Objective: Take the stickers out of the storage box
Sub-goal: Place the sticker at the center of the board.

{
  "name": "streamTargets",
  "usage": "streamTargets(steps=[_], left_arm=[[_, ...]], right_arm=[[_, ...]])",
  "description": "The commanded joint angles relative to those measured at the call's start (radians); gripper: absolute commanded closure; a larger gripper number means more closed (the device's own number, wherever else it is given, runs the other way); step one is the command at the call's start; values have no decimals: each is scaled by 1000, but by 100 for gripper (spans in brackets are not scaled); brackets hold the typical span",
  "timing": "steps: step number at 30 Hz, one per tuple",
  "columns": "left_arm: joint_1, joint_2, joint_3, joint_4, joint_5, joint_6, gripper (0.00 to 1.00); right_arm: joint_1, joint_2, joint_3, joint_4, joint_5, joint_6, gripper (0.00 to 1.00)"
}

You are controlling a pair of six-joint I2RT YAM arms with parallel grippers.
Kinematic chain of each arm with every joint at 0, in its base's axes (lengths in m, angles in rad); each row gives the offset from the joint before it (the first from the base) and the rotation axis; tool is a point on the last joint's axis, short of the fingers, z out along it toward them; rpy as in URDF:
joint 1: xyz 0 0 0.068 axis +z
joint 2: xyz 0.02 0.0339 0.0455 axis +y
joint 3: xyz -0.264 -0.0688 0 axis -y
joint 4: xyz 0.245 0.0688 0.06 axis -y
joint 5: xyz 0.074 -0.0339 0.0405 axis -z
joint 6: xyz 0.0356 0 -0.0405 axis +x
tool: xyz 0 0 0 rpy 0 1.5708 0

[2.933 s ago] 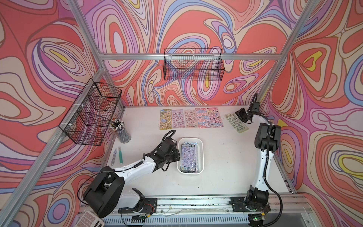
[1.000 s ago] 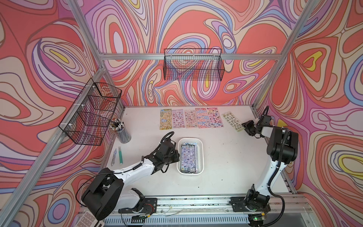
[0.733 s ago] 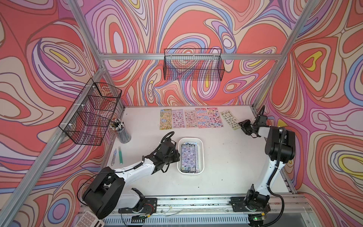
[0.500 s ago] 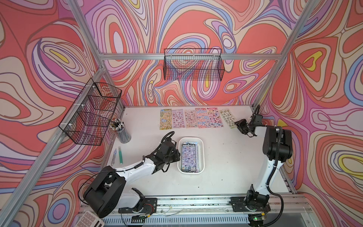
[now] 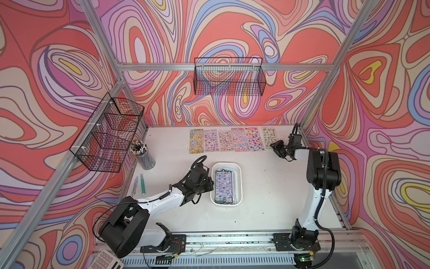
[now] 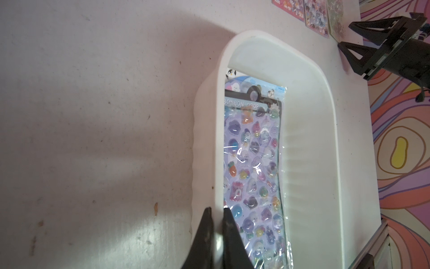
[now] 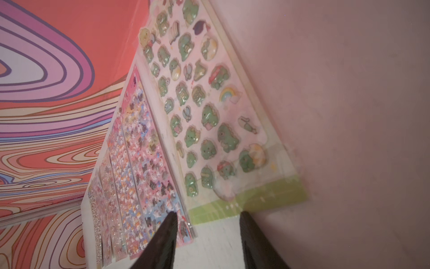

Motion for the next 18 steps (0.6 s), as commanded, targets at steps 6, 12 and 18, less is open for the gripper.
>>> streamTargets(steps=[6,12,18], left_arm=[[5,15,20,23,3,-15,90],[5,29,34,33,-9,-75,90],[-5,60,73,37,-8,-115,89]], right_arm=[[1,-136,-28,-147,30,-65,52],[61,-308,-115,-223,36,-141,53],[178,-478,-247,-298,50,-207,54]])
